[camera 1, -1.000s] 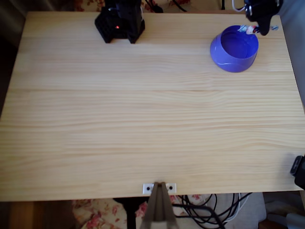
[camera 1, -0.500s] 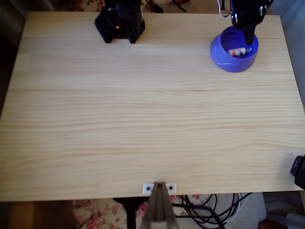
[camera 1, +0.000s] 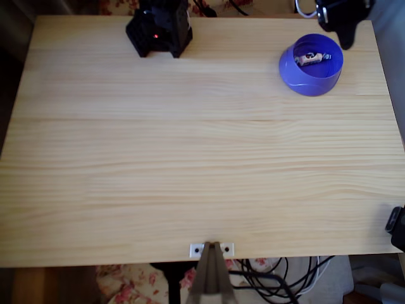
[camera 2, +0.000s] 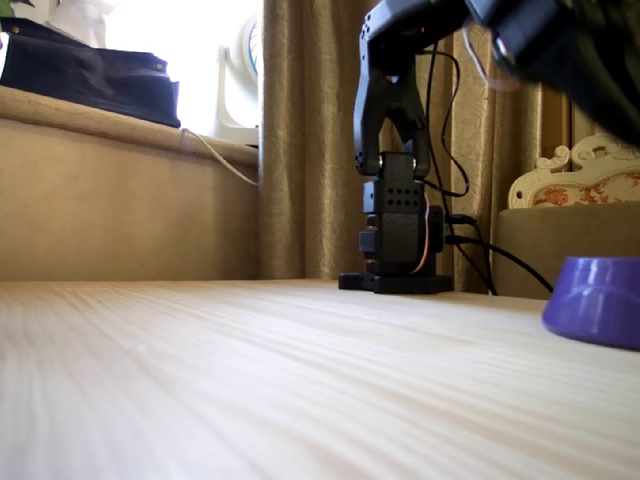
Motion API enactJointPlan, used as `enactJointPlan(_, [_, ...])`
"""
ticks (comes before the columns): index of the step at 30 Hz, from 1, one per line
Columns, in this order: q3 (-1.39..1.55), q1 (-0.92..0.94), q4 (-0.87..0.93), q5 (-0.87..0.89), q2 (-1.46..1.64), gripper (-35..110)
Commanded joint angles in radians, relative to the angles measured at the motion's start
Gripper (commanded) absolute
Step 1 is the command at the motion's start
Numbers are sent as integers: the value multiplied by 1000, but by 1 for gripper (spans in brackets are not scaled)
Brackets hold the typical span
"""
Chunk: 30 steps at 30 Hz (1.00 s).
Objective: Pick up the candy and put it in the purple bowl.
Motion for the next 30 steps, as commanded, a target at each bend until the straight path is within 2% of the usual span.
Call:
enactJointPlan(1, [-124,170,21,-112,137,0])
enactJointPlan(4, [-144,339,84,-153,150,0])
enactJointPlan(9, [-17,626,83,-130,258,0])
enactJointPlan(11, [120,739,-2,-152,327,0])
enactJointPlan(14, [327,917,-138,-17,428,0])
enactJointPlan(17, [469,1060,-167,60,494,0])
enactJointPlan(25, [876,1270,-178,135,781,0])
enactJointPlan(30, [1077,1290,-51,160,1080,0])
